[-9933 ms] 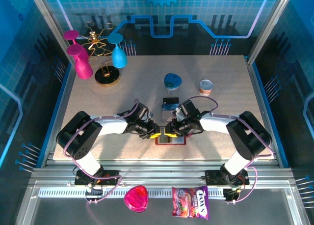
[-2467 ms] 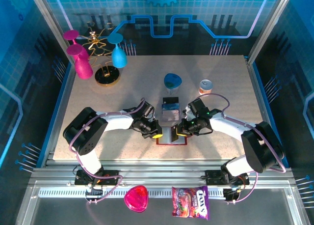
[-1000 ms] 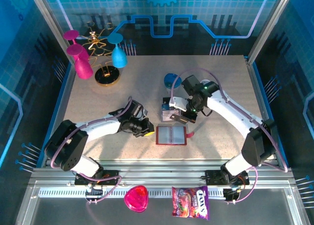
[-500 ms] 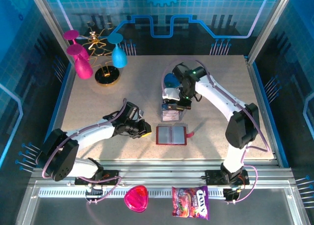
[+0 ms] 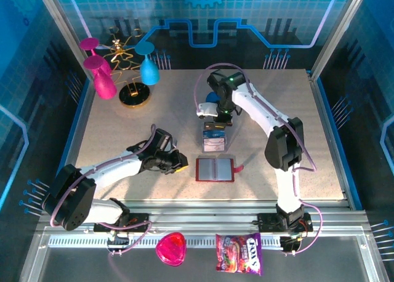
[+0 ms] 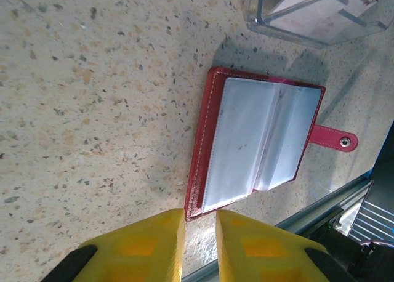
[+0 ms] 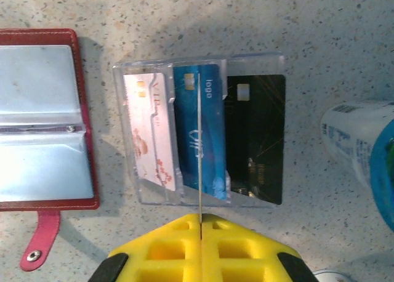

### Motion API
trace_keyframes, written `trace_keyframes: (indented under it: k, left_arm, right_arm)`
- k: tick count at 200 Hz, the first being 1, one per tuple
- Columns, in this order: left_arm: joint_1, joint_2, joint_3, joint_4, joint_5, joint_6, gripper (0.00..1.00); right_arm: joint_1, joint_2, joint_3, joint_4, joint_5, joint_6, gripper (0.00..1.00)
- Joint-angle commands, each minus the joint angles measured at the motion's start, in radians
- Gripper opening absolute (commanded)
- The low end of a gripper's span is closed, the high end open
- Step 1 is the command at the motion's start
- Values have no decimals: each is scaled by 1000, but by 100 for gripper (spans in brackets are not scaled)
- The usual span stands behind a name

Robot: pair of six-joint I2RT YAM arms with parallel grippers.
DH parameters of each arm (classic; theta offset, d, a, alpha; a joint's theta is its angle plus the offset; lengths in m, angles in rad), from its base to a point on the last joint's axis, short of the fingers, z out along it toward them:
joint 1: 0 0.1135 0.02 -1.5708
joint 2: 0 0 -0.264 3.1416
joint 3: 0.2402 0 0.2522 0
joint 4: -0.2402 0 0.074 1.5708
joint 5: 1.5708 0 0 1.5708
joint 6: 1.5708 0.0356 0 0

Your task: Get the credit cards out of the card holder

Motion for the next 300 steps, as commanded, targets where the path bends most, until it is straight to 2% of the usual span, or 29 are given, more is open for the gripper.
trace_keyframes:
  k: [1, 75, 153, 214, 300]
  left_arm:
    - [16, -25, -6, -30, -14, 1, 20]
    - [32, -7, 6, -27, -8, 4, 20]
    - [47, -2, 5, -26, -3, 1, 20]
    - [48, 11, 9, -18, 1, -4, 20]
    - [48, 15, 15, -19, 8, -1, 21]
  right_arm:
    - [-15, 46, 69, -73, 7, -42, 0]
    - [-25, 144, 194, -106, 12, -70, 0]
    - [-38, 219, 249, -127, 8, -88, 0]
    - [-55, 266, 252, -152, -10, -84, 0]
    - [-61, 254, 223, -187, -71, -46, 1]
